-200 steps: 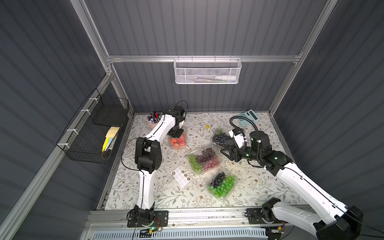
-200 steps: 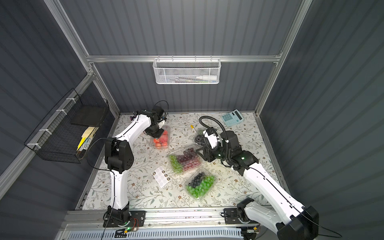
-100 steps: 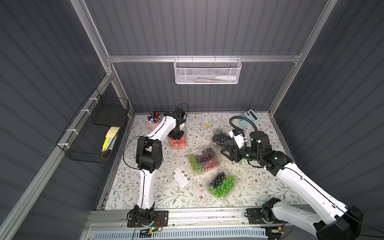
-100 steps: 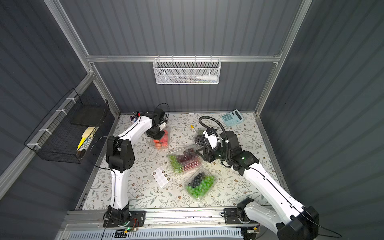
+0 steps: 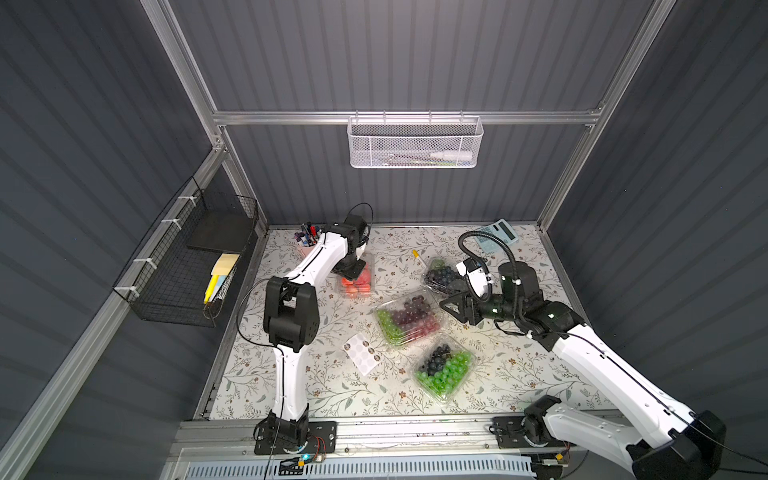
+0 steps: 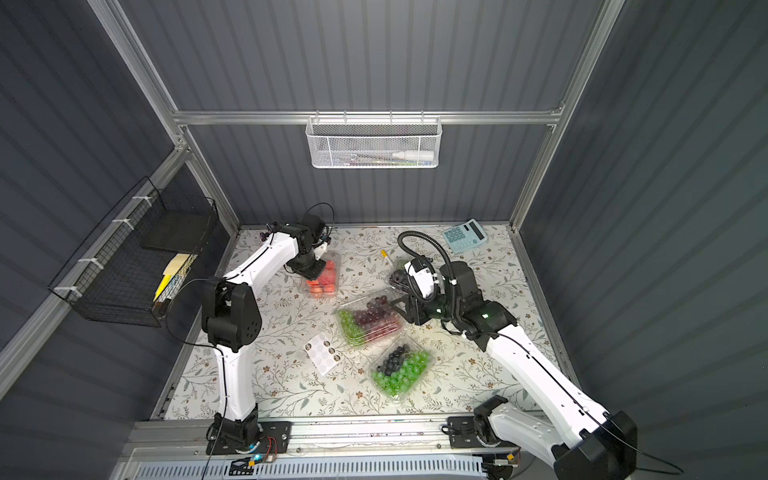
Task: Label fruit boxes
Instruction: Stick the label on the fruit box, then pick up the label sticker from the center of the board.
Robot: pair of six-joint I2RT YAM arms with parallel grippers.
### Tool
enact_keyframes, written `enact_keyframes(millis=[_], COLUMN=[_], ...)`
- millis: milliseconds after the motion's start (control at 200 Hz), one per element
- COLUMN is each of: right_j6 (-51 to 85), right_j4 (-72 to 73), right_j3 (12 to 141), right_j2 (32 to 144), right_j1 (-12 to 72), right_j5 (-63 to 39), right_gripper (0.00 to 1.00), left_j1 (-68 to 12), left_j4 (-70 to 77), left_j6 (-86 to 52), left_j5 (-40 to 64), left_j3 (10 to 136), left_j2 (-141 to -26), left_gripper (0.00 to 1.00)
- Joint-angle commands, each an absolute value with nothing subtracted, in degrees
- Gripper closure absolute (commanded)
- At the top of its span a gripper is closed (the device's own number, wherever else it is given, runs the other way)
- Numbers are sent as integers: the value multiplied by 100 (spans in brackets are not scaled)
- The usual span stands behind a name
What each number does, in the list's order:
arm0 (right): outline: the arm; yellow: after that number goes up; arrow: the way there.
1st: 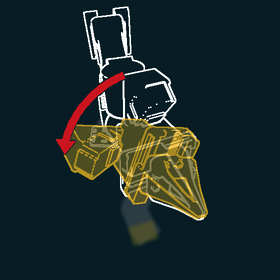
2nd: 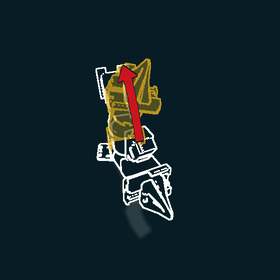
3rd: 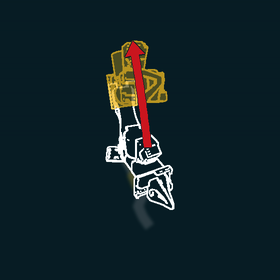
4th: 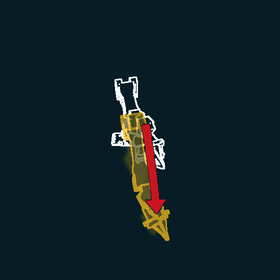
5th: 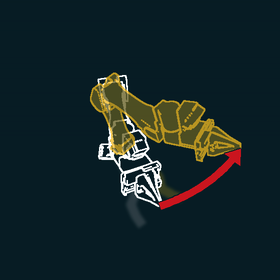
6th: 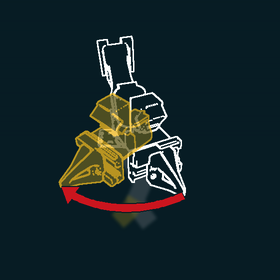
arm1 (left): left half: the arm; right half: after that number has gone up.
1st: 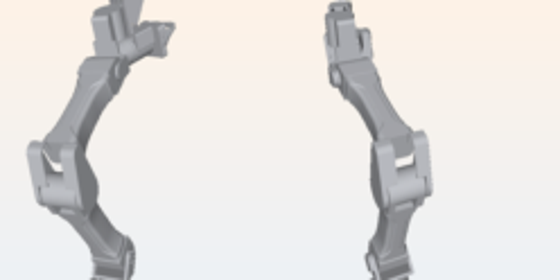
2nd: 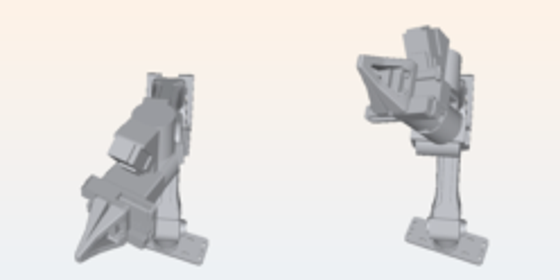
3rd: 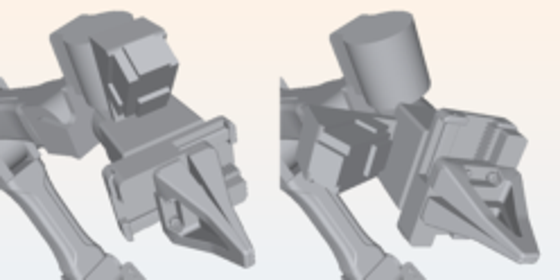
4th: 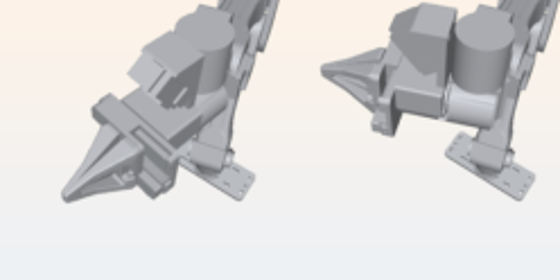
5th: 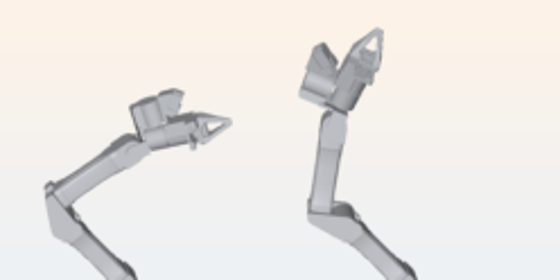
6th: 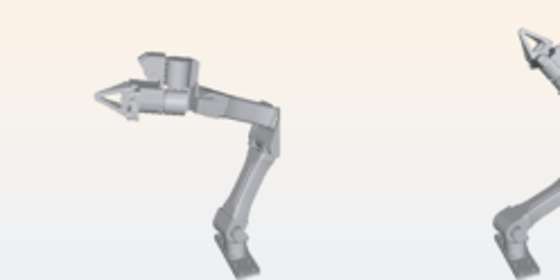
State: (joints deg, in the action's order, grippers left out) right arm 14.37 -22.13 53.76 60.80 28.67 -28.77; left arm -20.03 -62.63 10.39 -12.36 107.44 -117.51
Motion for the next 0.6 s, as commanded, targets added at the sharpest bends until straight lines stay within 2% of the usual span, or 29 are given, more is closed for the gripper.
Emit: enact_keyframes(millis=[0,195,425,595], right_j6=[1690,1856,2654,3063], right_j4=[-2430,-3280,-3550,-3799], right_j3=[5735,6524,7132,7852], right_j2=[6295,7152,8404,9604], right_j1=[3239,4493,5831,6565], right_j5=[-2652,-1416,-541,-82], right_gripper=[52,51,50,46], left_j1=[-1882,-1407,-793,-564], left_j4=[-6308,-5993,-5527,-5367], left_j6=[868,486,70,-102], left_j5=[-1015,-61,560,533], left_j3=[10420,9279,7989,7526], left_j2=[-10972,-10078,-9586,-9385], left_gripper=[61,52,51,51])
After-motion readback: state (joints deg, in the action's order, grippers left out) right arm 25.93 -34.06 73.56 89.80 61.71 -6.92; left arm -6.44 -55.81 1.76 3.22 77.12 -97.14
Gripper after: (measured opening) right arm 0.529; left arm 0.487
